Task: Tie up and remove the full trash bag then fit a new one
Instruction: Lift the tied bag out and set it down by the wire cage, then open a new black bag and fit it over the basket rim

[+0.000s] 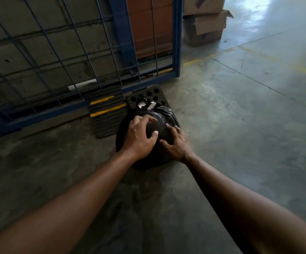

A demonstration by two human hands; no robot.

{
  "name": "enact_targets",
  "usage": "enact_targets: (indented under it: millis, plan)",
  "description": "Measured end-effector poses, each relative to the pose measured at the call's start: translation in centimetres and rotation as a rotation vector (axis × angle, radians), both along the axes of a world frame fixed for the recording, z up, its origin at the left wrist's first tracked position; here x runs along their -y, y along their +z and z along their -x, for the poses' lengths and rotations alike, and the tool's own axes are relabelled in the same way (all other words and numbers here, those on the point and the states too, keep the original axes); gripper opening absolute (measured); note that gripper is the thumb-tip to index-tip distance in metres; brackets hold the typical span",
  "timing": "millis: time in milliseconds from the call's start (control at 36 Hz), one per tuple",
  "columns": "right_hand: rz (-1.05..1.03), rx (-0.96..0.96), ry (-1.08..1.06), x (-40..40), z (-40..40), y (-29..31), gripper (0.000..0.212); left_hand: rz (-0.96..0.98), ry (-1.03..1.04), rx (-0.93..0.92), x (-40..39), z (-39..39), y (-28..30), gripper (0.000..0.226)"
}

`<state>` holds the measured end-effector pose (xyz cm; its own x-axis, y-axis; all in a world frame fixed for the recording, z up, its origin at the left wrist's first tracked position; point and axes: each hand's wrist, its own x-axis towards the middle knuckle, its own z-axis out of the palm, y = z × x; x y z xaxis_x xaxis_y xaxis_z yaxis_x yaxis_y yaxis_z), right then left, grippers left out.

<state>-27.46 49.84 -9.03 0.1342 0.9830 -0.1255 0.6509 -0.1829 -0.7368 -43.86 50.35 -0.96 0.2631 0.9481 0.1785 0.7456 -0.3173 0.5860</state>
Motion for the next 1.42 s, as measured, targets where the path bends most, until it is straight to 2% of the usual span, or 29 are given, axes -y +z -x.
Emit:
enact_targets:
  millis: [139,278,444,583,694,833,917,1000,1056,1139,1194,1278,1306,1361,1389,1417]
  plan:
    - [0.065,0.16,0.015,4.3,-6.4,4.4,0.039,-0.025,-0.174,0.056,1.6,-4.1,1.1,0.029]
    - [0.106,0.308,-0.078,11.9,-14.5,10.8,0.032,-0.015,-0.389,0.132,5.2,-11.5,2.5,0.025]
    - [0.131,0.39,-0.37,28.5,-22.5,17.7,0.028,0.061,-0.751,0.205,14.8,-22.5,3.6,0.019]
    - [0.208,0.444,-0.569,43.8,-24.1,21.0,0.022,0.18,-0.998,0.258,25.5,-29.0,3.6,0.014]
    - [0.24,0.45,-0.783,56.1,-24.2,22.5,0.018,0.229,-1.206,0.296,35.2,-32.2,3.8,0.015]
    - [0.156,0.449,-1.12,68.4,-24.9,23.2,0.015,0.175,-1.472,0.318,45.2,-33.0,3.9,0.017]
    - [0.106,0.368,-1.321,75.3,-25.9,21.7,0.016,0.114,-1.597,0.29,50.9,-33.4,3.8,0.018]
    - [0.1,0.255,-1.479,81.3,-27.0,18.6,0.005,0.05,-1.687,0.257,56.4,-34.5,3.5,0.032]
    - [0.08,0.158,-1.584,83.8,-26.8,16.6,0.014,-0.016,-1.745,0.131,58.9,-35.0,3.0,0.046]
    - [0.079,-0.026,-1.713,88.9,-26.8,11.8,0.021,-0.185,-1.774,-0.203,62.4,-35.6,1.3,0.067]
    - [0.123,-0.132,-1.787,92.0,-26.6,8.1,0.019,-0.312,-1.75,-0.341,63.7,-35.9,-0.2,0.067]
    - [0.163,-0.307,-1.906,95.4,-26.4,3.0,0.016,-0.44,-1.681,-0.303,64.0,-36.0,-2.1,0.055]
    - [0.159,-0.334,-1.964,96.4,-26.7,1.6,0.023,-0.445,-1.662,-0.26,64.1,-36.0,-2.4,0.053]
    - [0.101,-0.388,-2.105,98.6,-27.5,-0.9,0.065,-0.466,-1.642,-0.218,64.2,-36.0,-2.6,0.053]
    - [0.047,-0.479,-2.193,99.5,-27.9,-1.9,0.088,-0.495,-1.633,-0.224,64.4,-36.1,-2.5,0.053]
    - [0.004,-0.625,-2.243,100.3,-28.5,-2.8,0.101,-0.511,-1.623,-0.25,64.7,-36.2,-2.5,0.053]
